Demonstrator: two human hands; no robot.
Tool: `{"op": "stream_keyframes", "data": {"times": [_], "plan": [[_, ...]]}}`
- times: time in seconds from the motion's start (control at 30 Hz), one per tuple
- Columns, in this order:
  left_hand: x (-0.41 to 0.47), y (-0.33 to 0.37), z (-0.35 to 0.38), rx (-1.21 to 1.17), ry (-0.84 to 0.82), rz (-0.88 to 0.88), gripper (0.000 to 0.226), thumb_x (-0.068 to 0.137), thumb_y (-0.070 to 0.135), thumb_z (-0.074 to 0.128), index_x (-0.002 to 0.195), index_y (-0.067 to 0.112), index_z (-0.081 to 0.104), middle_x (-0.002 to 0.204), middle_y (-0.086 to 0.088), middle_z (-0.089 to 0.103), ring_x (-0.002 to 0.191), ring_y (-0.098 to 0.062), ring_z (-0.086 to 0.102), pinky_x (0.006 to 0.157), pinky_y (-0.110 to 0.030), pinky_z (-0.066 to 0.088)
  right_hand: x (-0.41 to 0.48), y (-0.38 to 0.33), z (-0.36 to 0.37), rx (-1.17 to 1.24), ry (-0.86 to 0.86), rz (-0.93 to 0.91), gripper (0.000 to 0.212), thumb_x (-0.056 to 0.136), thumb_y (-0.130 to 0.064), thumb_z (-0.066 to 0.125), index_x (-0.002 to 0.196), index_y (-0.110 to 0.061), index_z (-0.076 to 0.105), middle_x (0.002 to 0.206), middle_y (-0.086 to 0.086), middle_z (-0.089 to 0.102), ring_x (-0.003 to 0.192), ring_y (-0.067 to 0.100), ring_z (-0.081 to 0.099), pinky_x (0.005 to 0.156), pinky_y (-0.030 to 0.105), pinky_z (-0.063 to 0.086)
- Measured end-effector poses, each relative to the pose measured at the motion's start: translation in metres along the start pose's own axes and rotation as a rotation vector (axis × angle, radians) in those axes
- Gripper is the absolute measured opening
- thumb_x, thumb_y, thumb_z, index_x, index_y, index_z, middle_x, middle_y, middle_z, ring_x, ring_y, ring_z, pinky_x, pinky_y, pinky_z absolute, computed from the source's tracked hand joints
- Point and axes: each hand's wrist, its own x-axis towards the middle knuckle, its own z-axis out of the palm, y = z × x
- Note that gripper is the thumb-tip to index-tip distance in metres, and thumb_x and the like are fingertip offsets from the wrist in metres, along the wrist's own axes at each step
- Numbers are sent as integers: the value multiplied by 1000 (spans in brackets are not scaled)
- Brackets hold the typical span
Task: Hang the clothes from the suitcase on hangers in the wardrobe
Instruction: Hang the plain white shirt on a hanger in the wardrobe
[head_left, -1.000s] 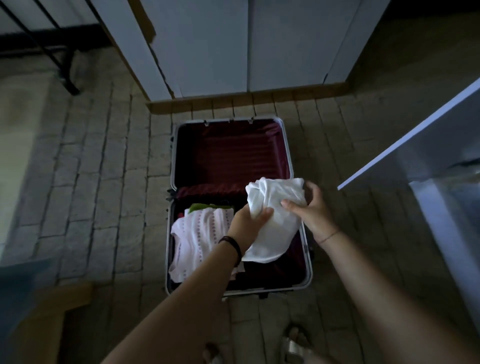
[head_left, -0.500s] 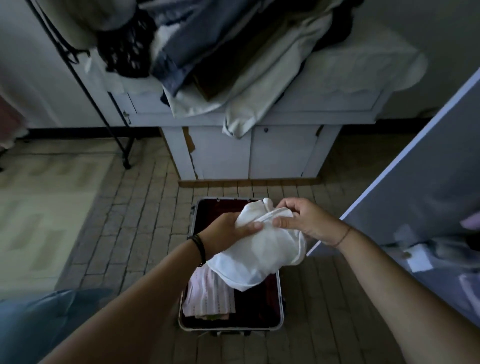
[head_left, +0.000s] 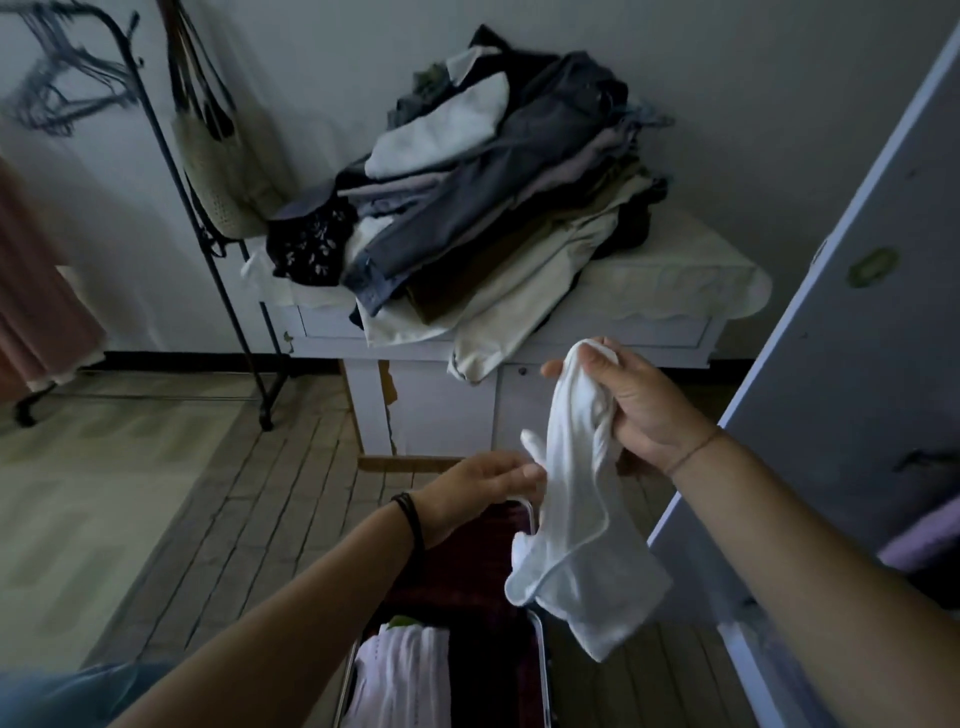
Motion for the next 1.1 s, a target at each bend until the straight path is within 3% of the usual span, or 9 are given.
{"op": "stream_keyframes", "data": {"times": [0.17,0.33,0.53,0.63,0.73,0.83,0.93,1.03,1.1], "plan": [[24,6,2,10,-146,-33,32,89,11,63,116,-4,57,113,-13,65,104,-22,62,100,-38,48,6,-31,-10,25,100,-95,14,86,-25,50,85,-11,51,80,6,73,69,12,66,61,25,53],[46,3,-16,294,-197,-75,15,86,35,67,89,21,71,87,9,70,82,-4,65,81,-20,52,4,-54,-35,17,325,-157,13,95,-17,46,84,-12,49,68,4,71,67,12,68,59,27,56],[70,6,-72,3,76,-123,50,83,44,67,95,-4,63,87,-15,63,80,-25,57,75,-37,46,-23,-77,-82,-167,626,-240,26,74,-33,69,78,-13,54,63,-3,65,59,9,62,59,21,50],[88,36,-73,-96,87,-77,33,94,29,56,101,-2,62,93,-18,64,80,-27,62,69,-33,54,-47,-69,-102,-239,794,-213,24,80,-33,71,75,-15,55,58,-7,62,57,9,58,56,22,47],[115,67,-55,-123,23,-5,29,94,31,55,98,5,68,98,-20,69,89,-31,65,84,-42,55,-74,-65,-114,-301,876,-190,54,48,-54,84,72,-15,56,57,-5,62,53,6,59,53,20,48],[135,99,-27,-58,-99,54,38,87,41,63,91,4,72,94,-18,72,86,-28,67,86,-43,53,-105,-68,-128,-261,948,-197,27,70,-25,78,76,-13,54,51,-8,60,50,6,57,44,18,46],[157,125,9,-20,-175,116,48,77,53,68,88,7,74,93,-16,73,87,-29,68,86,-42,52,-143,-76,-144,-309,985,-164,53,49,-44,88,83,-11,65,64,-5,67,61,8,62,53,16,49],[176,146,53,-39,-209,185,31,91,35,58,79,9,70,74,-7,71,70,-20,65,71,-31,53,-184,-88,-161,-406,1022,-83,14,83,-12,68,91,-1,65,66,1,65,59,8,60,51,14,47],[185,159,86,-40,-246,235,29,95,30,54,76,12,66,63,2,68,61,-12,63,60,-23,51,-213,-97,-177,-497,1090,-59,9,87,-5,61,92,1,65,65,2,61,55,6,54,47,12,43]]}}
